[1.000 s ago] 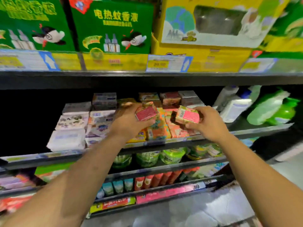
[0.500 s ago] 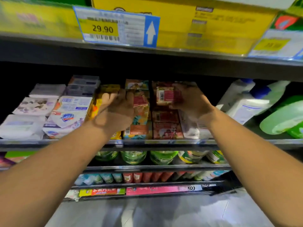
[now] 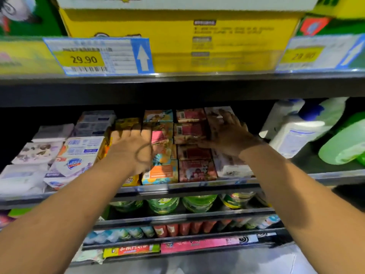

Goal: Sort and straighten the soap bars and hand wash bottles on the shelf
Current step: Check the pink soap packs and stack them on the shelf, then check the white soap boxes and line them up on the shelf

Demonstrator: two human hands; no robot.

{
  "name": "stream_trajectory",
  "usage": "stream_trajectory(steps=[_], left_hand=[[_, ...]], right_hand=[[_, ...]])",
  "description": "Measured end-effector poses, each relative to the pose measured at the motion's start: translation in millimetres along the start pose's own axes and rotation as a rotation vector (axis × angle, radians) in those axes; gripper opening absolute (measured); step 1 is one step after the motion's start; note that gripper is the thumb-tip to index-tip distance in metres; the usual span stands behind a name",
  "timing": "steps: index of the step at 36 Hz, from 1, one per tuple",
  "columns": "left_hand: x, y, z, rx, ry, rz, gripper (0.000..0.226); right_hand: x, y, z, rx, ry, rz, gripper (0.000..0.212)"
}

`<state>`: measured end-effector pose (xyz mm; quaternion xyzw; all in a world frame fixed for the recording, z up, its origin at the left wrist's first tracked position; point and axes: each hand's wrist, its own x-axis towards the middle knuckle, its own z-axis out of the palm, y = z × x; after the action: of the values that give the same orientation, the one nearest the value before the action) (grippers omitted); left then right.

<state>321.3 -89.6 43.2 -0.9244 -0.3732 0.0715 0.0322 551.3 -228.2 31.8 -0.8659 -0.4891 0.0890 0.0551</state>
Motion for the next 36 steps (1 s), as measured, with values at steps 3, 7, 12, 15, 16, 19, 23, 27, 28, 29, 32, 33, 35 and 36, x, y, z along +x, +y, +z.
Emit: stream_trajectory(steps=[3,7,12,15,16,19,23,27,28,29,32,33,35,36], left_hand=[[-2,1,-2,-0.037,-0.014,-0.020,0.040],[-2,5,-7,-0.089,0.013,-0.025,0.045],[6,28,-9,-0.202,0.057,0.088,0.041],[5,54,-10,-0.218,0.094,0.156,0.046],[5,62,-9,-0.179,0.098,0.172,0.053],[8,80,0,-0.069,0.124,0.272,0.058],[8,90,10,0.032,0.064,0.272,0.063],[15,90,12,-0.032,0.026,0.215,0.075],[18,89,12,-0.052,0.007,0.207,0.077],[21,88,10,-0.057,-0.019,0.205,0.079],[29,90,5,-0.021,-0.091,0.228,0.080],[30,91,5,-0.015,-0.096,0.235,0.077],[29,94,8,-0.005,-0.069,0.245,0.071],[28,95,9,0.000,-0.047,0.245,0.069]], right_hand=[[-14,19,1,-0.087,-0.028,0.041,0.111],[-23,27,14,0.017,-0.041,0.140,0.107],[-22,27,19,0.047,-0.014,0.121,0.100],[-24,29,20,0.108,0.014,0.112,0.080],[-24,30,20,0.126,0.024,0.109,0.074],[-21,32,23,0.156,0.035,0.104,0.064],[-14,36,28,0.169,0.040,0.089,0.094],[-10,39,33,0.162,0.032,0.088,0.082],[-9,39,34,0.158,0.037,0.082,0.090],[-9,39,34,0.152,0.031,0.078,0.096],[-18,36,26,0.181,0.018,0.101,0.069],[-22,34,22,0.181,0.024,0.099,0.063],[-28,32,18,0.163,0.051,0.100,0.060],[-29,31,16,0.162,0.068,0.108,0.060]])
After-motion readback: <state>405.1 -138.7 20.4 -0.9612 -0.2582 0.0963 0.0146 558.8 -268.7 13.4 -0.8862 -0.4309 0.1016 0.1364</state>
